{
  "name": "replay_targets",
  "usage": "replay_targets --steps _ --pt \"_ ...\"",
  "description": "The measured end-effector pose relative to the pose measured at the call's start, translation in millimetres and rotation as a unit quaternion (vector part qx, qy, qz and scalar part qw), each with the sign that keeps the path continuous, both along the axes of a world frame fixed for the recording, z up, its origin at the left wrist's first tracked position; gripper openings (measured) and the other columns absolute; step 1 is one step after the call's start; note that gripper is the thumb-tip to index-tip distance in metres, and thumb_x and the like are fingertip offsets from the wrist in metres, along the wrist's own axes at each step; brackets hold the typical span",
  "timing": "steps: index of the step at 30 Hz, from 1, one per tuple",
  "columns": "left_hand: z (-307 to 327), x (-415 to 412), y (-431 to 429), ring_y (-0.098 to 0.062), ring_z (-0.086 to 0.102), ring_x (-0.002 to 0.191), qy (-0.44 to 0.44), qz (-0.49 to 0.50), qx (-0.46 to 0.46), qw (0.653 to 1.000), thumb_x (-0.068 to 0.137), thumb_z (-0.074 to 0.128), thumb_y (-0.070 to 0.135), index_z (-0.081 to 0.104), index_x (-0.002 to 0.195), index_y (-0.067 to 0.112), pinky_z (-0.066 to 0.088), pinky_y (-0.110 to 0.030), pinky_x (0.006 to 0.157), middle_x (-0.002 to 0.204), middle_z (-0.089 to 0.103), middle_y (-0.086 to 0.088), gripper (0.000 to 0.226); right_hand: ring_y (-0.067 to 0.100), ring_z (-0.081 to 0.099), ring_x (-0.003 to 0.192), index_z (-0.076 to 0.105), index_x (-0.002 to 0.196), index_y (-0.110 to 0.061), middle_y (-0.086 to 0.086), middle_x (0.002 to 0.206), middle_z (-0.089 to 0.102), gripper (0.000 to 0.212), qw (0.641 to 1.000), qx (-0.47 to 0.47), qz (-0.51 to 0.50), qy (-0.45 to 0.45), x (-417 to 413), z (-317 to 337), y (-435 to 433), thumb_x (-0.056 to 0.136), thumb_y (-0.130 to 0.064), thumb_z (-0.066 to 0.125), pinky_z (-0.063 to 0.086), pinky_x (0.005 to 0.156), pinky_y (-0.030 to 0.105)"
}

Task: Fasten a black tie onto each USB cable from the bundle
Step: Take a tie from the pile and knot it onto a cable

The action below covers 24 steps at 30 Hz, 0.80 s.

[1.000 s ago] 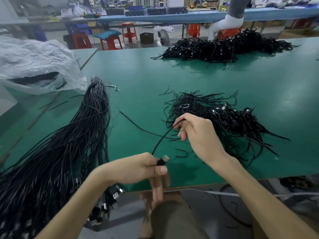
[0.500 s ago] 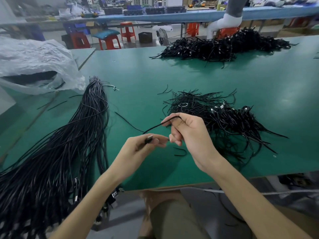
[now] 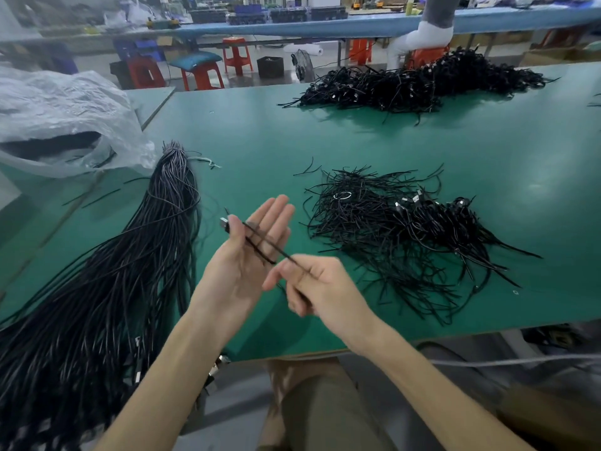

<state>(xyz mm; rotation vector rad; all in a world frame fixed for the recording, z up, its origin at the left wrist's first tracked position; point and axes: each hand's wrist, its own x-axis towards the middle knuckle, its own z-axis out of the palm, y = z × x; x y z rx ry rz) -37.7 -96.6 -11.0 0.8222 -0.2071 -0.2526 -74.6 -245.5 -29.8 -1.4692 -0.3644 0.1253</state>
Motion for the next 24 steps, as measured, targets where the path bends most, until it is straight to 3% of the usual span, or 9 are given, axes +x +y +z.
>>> replay_targets --steps 2,4,6,8,10,12,15,18,24 --pt "6 1 6 -0.011 0.066 0.122 0.051 0.001 -0.087 0.995 0.107 0.032 0.040 0.061 0.132 0.003 0.055 -0.026 0.097 0.134 0.069 -0.005 0.053 0.015 0.037 0.047 0.072 0.086 -0.012 0.004 0.049 0.045 0.035 0.999 -0.021 0.020 0.013 -4 -13 5 0.108 -0.026 0.049 0.034 0.054 0.029" --pt "9 -1 15 0.001 0.070 0.082 0.078 -0.005 -0.139 0.987 0.107 0.039 0.036 0.069 0.109 0.008 0.057 -0.017 0.075 0.101 0.076 0.004 0.040 0.014 0.034 0.044 0.070 0.079 -0.011 0.003 0.046 0.044 0.041 0.998 -0.023 0.028 0.043 -4 -20 4 0.107 -0.034 0.050 0.033 0.053 0.029" --pt "14 -5 24 -0.001 0.041 0.045 0.058 -0.051 -0.134 0.988 0.110 0.037 0.037 0.063 0.090 0.018 0.039 -0.013 0.054 0.069 0.059 0.014 0.038 0.012 0.032 0.041 0.062 0.066 -0.012 -0.001 0.045 0.040 0.052 0.998 -0.026 0.021 0.062 -1 -22 1 0.103 -0.046 0.050 0.030 0.050 0.028" --pt "16 -9 36 -0.005 0.024 0.038 0.009 -0.131 -0.054 0.990 0.110 0.042 0.039 0.057 0.076 0.019 0.027 -0.019 0.046 0.057 0.044 0.012 0.042 0.013 0.028 0.042 0.045 0.054 -0.014 -0.001 0.047 0.033 0.064 0.996 -0.069 -0.012 0.046 2 -22 -1 0.100 -0.058 0.049 0.025 0.049 0.027" --pt "20 -14 46 -0.005 0.027 0.037 -0.067 -0.199 0.122 0.970 0.103 0.056 0.045 0.058 0.069 0.016 0.026 -0.015 0.042 0.051 0.043 0.003 0.045 0.014 0.022 0.046 0.031 0.051 -0.016 -0.001 0.048 0.026 0.070 0.986 -0.152 -0.070 -0.005 7 -18 0 0.100 -0.063 0.048 0.020 0.049 0.027" --pt "23 -20 48 -0.011 0.038 0.034 -0.149 -0.247 0.337 0.896 0.104 0.054 0.048 0.062 0.070 0.010 0.029 -0.021 0.043 0.051 0.051 -0.013 0.052 0.012 0.019 0.048 0.023 0.051 -0.019 -0.004 0.048 0.021 0.069 0.971 -0.204 -0.117 -0.033 13 -12 1 0.100 -0.061 0.047 0.017 0.049 0.028" --pt "25 -24 42 -0.018 0.070 0.056 -0.166 -0.285 0.517 0.790 0.109 0.041 0.042 0.069 0.081 0.001 0.040 -0.028 0.053 0.077 0.077 -0.012 0.057 0.013 0.022 0.048 0.024 0.051 -0.015 -0.002 0.048 0.024 0.071 0.965 -0.217 -0.140 -0.054 23 -5 5 0.101 -0.060 0.048 0.021 0.050 0.034" --pt "18 -24 37 -0.017 0.076 0.090 -0.151 -0.198 0.627 0.738 0.106 0.044 0.035 0.076 0.104 0.003 0.058 -0.032 0.080 0.094 0.081 0.000 0.045 0.013 0.020 0.049 0.021 0.053 -0.017 -0.002 0.049 0.021 0.069 0.961 -0.221 -0.147 -0.079 22 1 14 0.104 -0.055 0.048 0.022 0.050 0.034" --pt "8 -14 47 -0.017 0.071 0.114 -0.145 0.108 0.530 0.828 0.102 0.049 0.028 0.069 0.128 0.010 0.055 -0.033 0.100 0.117 0.076 0.002 0.037 0.015 0.019 0.046 0.036 0.039 -0.028 -0.006 0.046 0.022 0.070 0.986 -0.074 -0.135 -0.061 16 14 28 0.108 -0.040 0.043 0.020 0.049 0.037"
